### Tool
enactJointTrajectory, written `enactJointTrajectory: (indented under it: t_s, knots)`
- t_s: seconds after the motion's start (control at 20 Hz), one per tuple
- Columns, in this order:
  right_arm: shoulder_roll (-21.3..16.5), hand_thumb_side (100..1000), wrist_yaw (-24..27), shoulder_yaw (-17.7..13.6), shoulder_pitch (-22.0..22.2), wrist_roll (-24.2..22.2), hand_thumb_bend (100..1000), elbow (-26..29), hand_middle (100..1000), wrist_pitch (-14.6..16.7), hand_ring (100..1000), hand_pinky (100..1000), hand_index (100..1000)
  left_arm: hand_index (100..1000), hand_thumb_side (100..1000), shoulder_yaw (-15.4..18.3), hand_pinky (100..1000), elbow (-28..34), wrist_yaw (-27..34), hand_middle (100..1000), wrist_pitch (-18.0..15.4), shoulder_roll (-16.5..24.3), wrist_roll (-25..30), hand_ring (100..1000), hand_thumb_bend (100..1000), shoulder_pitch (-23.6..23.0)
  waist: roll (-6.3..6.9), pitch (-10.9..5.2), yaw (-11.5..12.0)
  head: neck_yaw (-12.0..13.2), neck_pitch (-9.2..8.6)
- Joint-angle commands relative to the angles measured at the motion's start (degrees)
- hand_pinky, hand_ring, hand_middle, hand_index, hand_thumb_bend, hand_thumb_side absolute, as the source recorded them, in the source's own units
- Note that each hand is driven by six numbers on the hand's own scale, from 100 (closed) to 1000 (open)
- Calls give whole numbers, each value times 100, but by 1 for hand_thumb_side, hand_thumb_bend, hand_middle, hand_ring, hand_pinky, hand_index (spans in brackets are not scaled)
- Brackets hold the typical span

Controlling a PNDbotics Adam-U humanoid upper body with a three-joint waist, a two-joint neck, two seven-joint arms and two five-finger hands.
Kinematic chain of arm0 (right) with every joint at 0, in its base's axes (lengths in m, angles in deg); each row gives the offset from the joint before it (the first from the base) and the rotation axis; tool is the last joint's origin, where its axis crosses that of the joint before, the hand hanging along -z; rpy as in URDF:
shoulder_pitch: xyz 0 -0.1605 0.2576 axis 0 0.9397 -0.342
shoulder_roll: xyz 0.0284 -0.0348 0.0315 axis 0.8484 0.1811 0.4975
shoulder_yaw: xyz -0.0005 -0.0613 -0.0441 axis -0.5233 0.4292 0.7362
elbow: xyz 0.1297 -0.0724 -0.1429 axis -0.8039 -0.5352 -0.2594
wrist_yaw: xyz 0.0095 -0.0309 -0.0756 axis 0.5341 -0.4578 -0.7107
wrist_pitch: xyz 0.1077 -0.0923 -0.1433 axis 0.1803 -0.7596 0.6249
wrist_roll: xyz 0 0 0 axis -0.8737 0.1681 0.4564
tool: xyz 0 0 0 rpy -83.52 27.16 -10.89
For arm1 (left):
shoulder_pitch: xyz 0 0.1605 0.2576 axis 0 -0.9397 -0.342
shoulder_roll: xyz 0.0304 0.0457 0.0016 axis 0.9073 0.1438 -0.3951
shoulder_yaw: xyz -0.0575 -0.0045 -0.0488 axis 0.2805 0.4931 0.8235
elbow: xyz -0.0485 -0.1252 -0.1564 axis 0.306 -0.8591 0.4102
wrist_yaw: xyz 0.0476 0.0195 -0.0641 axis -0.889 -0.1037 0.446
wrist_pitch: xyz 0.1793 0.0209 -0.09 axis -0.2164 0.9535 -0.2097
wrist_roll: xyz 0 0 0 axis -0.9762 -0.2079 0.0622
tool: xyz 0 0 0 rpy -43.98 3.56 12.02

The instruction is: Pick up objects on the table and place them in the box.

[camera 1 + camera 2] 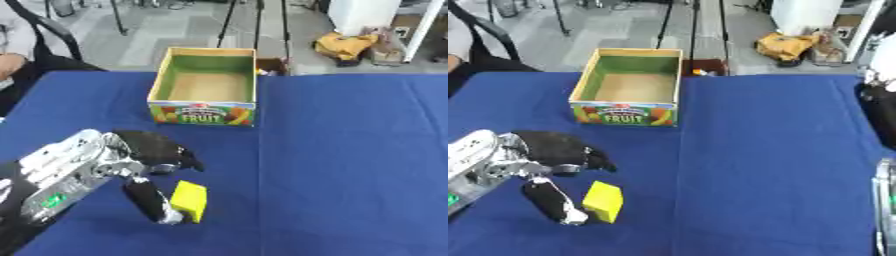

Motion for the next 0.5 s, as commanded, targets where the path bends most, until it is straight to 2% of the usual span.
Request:
enactJointTrajectory:
  t_s: [0.05, 0.5]
  knots:
    - [-49, 689, 56, -19, -59, 35, 135, 85, 525, 0, 798, 719, 819, 998, 724, 59, 699, -77, 28, 896, -24, 31, -8, 852, 433, 72, 5, -72, -20, 4, -75]
    - [-30, 688, 63, -31, -78, 43, 142, 85, 521, -12, 798, 720, 817, 973, 685, 40, 686, -443, 98, 866, -6, -136, -8, 833, 428, 74, -33, -40, -58, 37, -130]
